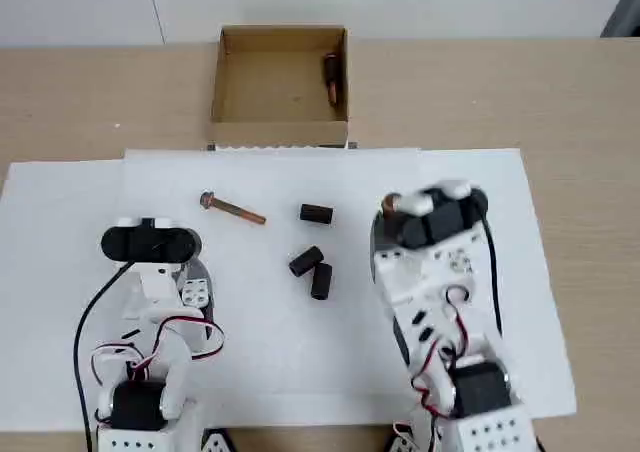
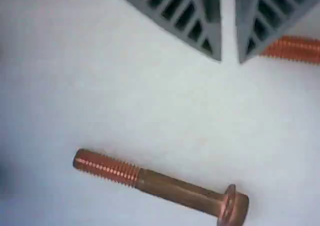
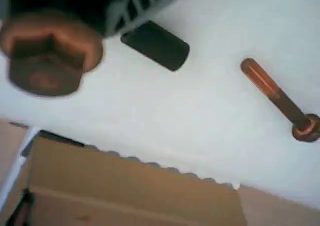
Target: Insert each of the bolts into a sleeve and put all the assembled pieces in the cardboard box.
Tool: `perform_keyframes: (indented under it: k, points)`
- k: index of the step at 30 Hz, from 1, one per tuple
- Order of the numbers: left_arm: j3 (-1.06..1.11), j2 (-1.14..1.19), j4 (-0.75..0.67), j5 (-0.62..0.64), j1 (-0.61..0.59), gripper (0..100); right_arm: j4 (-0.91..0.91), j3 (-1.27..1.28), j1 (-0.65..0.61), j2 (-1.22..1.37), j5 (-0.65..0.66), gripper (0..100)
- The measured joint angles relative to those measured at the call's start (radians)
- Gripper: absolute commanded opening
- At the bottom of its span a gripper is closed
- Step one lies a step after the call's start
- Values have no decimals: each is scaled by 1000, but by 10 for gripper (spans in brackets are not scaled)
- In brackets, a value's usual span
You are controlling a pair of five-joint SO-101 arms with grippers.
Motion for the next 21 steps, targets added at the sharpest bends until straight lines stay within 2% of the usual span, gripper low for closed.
perform_keyframes:
  k: [5, 13, 19, 21]
  points:
    - [35, 0, 0, 0, 0, 6, 0, -328, 0, 407, -49, 3]
    - [35, 0, 0, 0, 0, 6, -38, -876, -2, 1060, -51, 3]
    - [35, 0, 0, 0, 0, 6, -38, -1223, -6, 1435, -46, 4]
    - [35, 0, 0, 0, 0, 6, -38, -1320, -18, 1540, -9, 4]
